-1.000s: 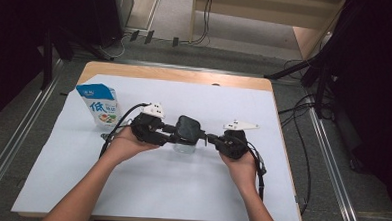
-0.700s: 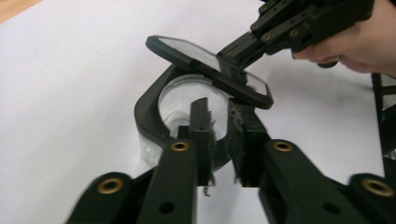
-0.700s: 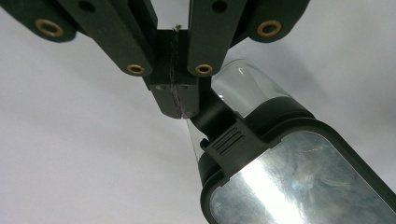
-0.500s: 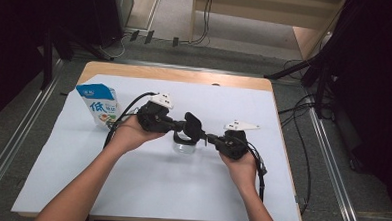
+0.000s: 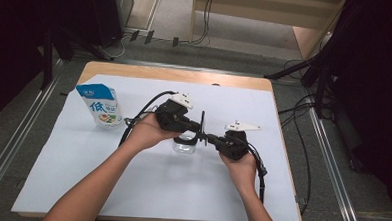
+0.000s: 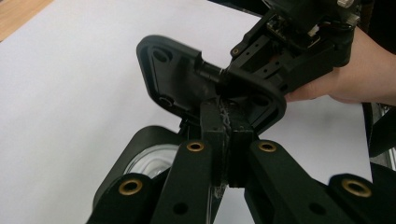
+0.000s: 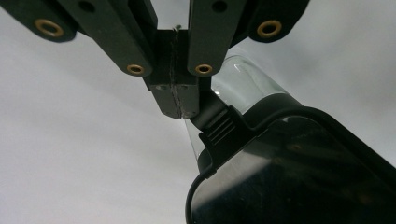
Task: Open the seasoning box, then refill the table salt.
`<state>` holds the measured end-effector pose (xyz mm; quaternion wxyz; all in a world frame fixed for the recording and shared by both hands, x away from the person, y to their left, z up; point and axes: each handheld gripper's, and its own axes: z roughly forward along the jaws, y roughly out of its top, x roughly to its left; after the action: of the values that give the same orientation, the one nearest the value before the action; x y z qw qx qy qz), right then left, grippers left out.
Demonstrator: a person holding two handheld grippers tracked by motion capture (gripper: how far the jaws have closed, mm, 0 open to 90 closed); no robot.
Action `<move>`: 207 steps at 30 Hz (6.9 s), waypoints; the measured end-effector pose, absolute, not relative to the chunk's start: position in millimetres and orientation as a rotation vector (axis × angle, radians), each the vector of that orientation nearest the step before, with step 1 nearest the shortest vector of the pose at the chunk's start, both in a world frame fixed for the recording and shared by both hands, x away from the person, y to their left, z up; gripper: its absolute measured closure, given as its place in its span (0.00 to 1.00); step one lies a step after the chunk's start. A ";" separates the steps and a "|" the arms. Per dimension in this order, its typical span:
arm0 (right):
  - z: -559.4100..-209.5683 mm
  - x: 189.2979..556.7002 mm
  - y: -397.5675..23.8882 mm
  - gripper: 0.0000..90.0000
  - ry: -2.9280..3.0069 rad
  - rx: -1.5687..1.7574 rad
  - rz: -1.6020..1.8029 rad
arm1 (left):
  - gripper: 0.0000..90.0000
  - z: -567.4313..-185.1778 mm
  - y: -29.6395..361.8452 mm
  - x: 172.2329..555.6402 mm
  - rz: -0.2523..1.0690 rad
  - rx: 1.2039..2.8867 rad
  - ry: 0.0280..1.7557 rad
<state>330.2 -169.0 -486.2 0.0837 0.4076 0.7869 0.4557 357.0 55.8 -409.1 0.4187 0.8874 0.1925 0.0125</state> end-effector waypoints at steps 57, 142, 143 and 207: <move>-490.9 315.5 -181.9 0.78 2.457 1.119 1.332 | 0.50 -449.8 171.0 326.7 0.042 2.065 0.778; -493.9 307.0 -192.4 0.63 2.454 1.090 1.315 | 0.72 -435.3 340.1 354.2 0.256 1.801 1.100; -493.6 305.2 -191.7 0.63 2.453 1.092 1.326 | 0.75 -435.1 339.7 354.5 0.264 1.806 1.094; -485.9 296.8 -29.9 0.70 2.671 0.762 1.444 | 1.00 -374.8 252.9 295.2 0.157 1.844 1.018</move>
<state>296.8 -29.9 -485.9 0.0053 0.2435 0.8532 0.4613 295.2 252.9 -374.8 0.4923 0.7600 0.4194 0.0647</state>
